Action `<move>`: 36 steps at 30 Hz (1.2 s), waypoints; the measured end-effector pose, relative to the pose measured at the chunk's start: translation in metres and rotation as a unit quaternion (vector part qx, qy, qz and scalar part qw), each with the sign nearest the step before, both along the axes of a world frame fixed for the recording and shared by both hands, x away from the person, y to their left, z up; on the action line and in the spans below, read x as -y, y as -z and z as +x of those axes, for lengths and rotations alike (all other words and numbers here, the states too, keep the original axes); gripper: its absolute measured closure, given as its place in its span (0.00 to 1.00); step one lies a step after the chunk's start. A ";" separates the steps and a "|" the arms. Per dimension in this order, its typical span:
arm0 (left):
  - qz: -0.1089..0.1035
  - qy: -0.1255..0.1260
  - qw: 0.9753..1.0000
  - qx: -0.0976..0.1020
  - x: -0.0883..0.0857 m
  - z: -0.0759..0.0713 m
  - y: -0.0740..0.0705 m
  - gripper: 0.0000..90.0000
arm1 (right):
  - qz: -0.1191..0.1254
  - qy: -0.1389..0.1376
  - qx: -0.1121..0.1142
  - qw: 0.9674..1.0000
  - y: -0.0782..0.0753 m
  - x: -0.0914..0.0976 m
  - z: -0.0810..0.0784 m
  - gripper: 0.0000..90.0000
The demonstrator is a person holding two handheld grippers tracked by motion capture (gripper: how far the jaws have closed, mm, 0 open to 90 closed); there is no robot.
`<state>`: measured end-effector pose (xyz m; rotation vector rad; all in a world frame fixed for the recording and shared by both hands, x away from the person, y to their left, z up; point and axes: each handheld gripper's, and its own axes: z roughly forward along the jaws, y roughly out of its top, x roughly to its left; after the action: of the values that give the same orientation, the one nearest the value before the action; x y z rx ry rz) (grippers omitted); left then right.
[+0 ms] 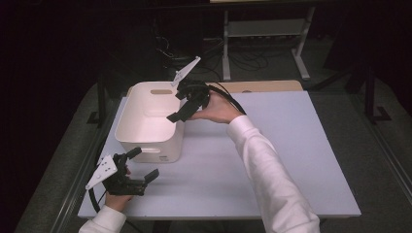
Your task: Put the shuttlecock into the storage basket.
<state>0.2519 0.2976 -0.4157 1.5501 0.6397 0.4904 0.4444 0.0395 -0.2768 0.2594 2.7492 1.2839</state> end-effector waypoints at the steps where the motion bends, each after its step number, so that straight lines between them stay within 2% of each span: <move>1: 0.001 -0.001 1.000 -0.001 0.000 0.000 0.000 0.00 | 0.001 0.005 0.002 1.000 0.000 0.001 0.000 0.01; 11: 0.002 -0.002 1.000 0.001 -0.002 0.000 -0.001 0.00 | 0.009 0.016 0.007 1.000 -0.001 0.015 -0.003 0.00; 14: -0.004 -0.005 1.000 -0.001 -0.002 0.000 -0.001 0.00 | 0.010 0.019 0.012 1.000 -0.001 0.019 -0.004 0.00; 17: -0.001 -0.005 1.000 0.000 -0.002 -0.001 -0.001 0.00 | 0.014 0.028 0.007 0.999 -0.003 0.023 -0.006 0.00; 22: 0.001 -0.005 1.000 0.000 -0.002 0.000 -0.001 0.00 | 0.018 0.032 0.014 0.999 -0.004 0.032 -0.005 0.00; 26: -0.004 -0.005 1.000 0.001 -0.002 -0.001 -0.001 0.00 | 0.025 0.046 0.004 0.999 -0.005 0.039 -0.008 0.00; 30: -0.004 -0.004 1.000 0.001 -0.002 -0.001 -0.001 0.00 | 0.027 0.049 0.010 0.998 -0.003 0.045 -0.006 0.00; 32: -0.005 -0.004 1.000 0.002 -0.002 -0.001 -0.001 0.00 | 0.030 0.054 0.001 0.998 -0.003 0.046 -0.007 0.00; 34: -0.005 -0.004 1.000 0.002 -0.002 -0.001 -0.001 0.00 | 0.027 0.051 0.007 0.998 -0.002 0.048 -0.007 0.00; 36: -0.005 -0.005 1.000 0.002 -0.003 -0.001 -0.001 0.00 | 0.030 0.057 -0.001 0.998 -0.002 0.049 -0.008 0.00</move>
<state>0.2509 0.3001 -0.4144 1.5373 0.6450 0.4977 0.4366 -0.0100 -0.2747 0.4166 2.6574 1.3385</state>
